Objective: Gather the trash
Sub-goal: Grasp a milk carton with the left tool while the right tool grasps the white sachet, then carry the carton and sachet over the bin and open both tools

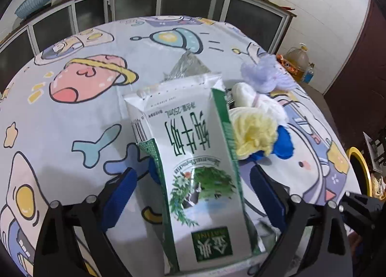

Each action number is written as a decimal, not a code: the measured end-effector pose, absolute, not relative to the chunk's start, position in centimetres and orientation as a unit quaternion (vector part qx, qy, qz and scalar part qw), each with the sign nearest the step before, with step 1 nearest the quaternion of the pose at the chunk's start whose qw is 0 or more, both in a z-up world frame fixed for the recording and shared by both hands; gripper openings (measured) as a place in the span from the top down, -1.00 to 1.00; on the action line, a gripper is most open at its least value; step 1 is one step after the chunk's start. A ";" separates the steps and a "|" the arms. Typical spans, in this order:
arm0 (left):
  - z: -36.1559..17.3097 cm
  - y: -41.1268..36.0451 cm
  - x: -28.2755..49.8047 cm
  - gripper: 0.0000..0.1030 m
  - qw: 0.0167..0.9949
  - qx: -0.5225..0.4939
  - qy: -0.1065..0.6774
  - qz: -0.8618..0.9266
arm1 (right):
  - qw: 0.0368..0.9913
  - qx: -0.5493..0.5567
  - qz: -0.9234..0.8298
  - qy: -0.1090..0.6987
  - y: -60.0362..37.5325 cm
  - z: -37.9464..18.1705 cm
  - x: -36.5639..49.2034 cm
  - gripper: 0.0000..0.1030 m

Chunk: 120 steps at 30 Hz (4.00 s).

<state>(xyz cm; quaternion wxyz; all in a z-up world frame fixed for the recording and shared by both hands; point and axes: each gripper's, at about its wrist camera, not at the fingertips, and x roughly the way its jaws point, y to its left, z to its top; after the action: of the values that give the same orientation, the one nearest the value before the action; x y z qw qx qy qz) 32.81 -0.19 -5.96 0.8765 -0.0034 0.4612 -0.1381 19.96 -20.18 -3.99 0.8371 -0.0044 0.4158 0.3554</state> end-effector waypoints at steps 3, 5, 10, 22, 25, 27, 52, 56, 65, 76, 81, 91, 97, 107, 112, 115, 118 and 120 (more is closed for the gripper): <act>-6.7 -0.1 33.5 -0.16 0.869 -0.014 0.476 -0.136 | 0.833 -0.002 0.351 0.427 -20.1 -4.4 20.5 0.40; -6.8 0.3 33.5 -0.05 0.869 -0.022 0.476 -0.131 | 0.833 0.009 0.346 0.432 -20.4 -4.5 20.9 0.76; -5.6 1.3 32.6 -0.03 0.878 -0.028 0.461 -0.127 | 0.828 0.038 0.356 0.431 -21.8 -3.9 20.6 0.89; -1.3 3.6 28.0 -0.03 0.896 -0.041 0.425 -0.124 | 0.849 0.078 0.347 0.390 -26.7 -0.3 18.2 0.89; -0.4 3.3 26.8 -0.03 0.900 -0.044 0.414 -0.132 | 0.859 0.084 0.335 0.379 -28.3 0.5 17.3 0.89; 0.4 2.7 26.0 -0.03 0.903 -0.041 0.405 -0.138 | 0.865 0.089 0.324 0.374 -29.3 0.9 16.8 0.89; 3.1 -17.8 22.8 -0.04 0.865 0.035 0.382 -0.323 | 0.929 0.180 0.116 0.301 -50.4 2.1 7.1 0.89; 2.4 -23.4 22.1 -0.04 0.845 0.051 0.385 -0.368 | 0.933 0.193 0.067 0.295 -53.9 1.6 5.1 0.89; 0.2 -33.5 20.2 -0.04 0.806 0.094 0.392 -0.434 | 0.931 0.213 -0.038 0.295 -60.4 -0.7 1.4 0.89; -2.8 -41.4 20.4 -0.04 0.779 0.107 0.417 -0.456 | 0.912 0.238 -0.085 0.322 -63.8 -4.4 0.0 0.89; -4.1 -43.4 20.5 -0.04 0.771 0.106 0.429 -0.459 | 0.907 0.246 -0.098 0.329 -64.6 -5.3 0.0 0.89; -5.2 -45.9 19.8 -0.04 0.760 0.112 0.436 -0.469 | 0.897 0.255 -0.113 0.343 -65.0 -6.0 0.5 0.88; -5.1 -46.2 20.1 -0.09 0.759 0.093 0.440 -0.470 | 0.890 0.255 -0.139 0.351 -65.7 -6.4 0.4 0.84; -3.9 -44.9 20.2 -0.65 0.774 0.072 0.427 -0.461 | 0.884 0.278 -0.156 0.342 -66.9 -6.6 -1.2 -0.06; -2.8 -42.4 20.1 -0.65 0.794 0.073 0.404 -0.448 | 0.888 0.279 -0.156 0.331 -66.8 -5.5 -1.9 -0.06; -2.2 -39.7 20.4 -0.65 0.804 0.069 0.394 -0.440 | 0.895 0.265 -0.154 0.325 -66.2 -4.8 -2.0 -0.06; -1.4 -35.9 21.0 -0.65 0.815 0.058 0.385 -0.429 | 0.903 0.245 -0.142 0.324 -64.9 -4.0 -1.4 -0.06; -0.6 -32.4 21.4 -0.65 0.825 0.047 0.374 -0.422 | 0.908 0.236 -0.128 0.321 -64.2 -3.5 -0.7 -0.06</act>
<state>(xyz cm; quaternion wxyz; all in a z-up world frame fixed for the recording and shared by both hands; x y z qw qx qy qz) 21.43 -32.35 -0.56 0.8246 0.0467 0.3740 -0.4219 -0.69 -64.17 -3.50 0.9080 0.2363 0.3213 -0.1282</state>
